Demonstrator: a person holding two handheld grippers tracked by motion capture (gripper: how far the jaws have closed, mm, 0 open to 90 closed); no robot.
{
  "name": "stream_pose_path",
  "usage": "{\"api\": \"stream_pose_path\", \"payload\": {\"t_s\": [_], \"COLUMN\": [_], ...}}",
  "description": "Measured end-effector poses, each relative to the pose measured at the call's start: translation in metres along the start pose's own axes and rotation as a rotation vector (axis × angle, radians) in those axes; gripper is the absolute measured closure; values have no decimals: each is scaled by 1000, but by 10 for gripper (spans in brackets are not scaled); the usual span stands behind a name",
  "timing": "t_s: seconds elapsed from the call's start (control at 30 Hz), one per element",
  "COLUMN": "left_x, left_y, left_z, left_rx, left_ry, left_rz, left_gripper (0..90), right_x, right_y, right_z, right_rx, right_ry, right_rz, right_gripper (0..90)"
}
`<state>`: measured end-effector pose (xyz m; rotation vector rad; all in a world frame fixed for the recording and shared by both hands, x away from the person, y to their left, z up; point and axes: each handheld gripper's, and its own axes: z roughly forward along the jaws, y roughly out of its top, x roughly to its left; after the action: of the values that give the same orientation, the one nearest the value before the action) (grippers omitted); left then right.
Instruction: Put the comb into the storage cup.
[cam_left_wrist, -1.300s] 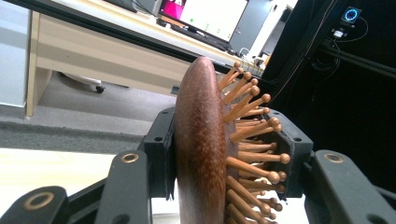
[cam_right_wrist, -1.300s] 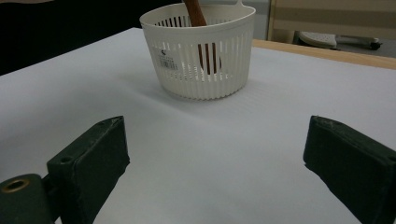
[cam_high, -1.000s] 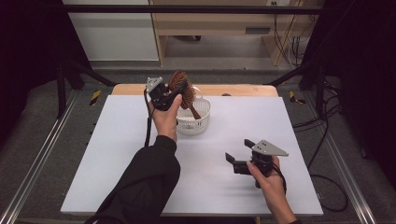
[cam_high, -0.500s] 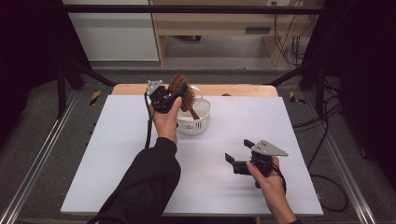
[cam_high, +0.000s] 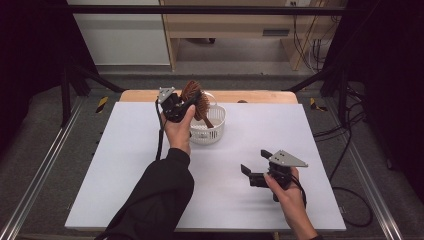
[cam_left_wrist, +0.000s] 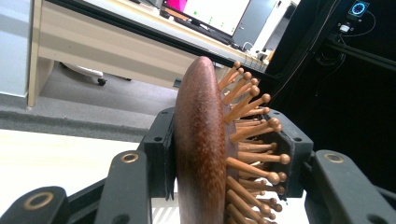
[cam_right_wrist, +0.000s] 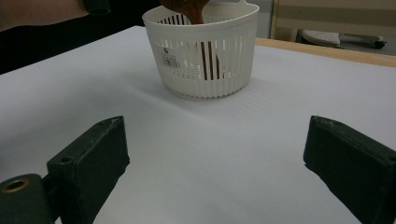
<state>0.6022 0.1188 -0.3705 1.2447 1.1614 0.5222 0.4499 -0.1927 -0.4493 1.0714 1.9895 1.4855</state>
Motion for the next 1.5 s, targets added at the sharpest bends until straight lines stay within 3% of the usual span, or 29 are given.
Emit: {"api": "stream_pose_path", "payload": {"t_s": [0.67,0.87,0.97,1.5], "left_x": [-1,3,4,21], "left_y": [-4,-4,-4,-6], "left_z": [-1,-2,-3,-10], "left_rx": [-1,16,18,33], "left_ry": [-4,-14,-27,-27], "left_rz": [4,-8,5,-20], "left_gripper": [500,494,493,476], "right_x": [1,1,1,2], "right_y": [0,0,-1,-1], "right_z": [1,1,2,2], "right_rx": [2,6,9,14], "right_ry": [5,9,9,12], "right_rz": [-2,-4,-5,-8], "right_gripper": [70,70,69,68]}}
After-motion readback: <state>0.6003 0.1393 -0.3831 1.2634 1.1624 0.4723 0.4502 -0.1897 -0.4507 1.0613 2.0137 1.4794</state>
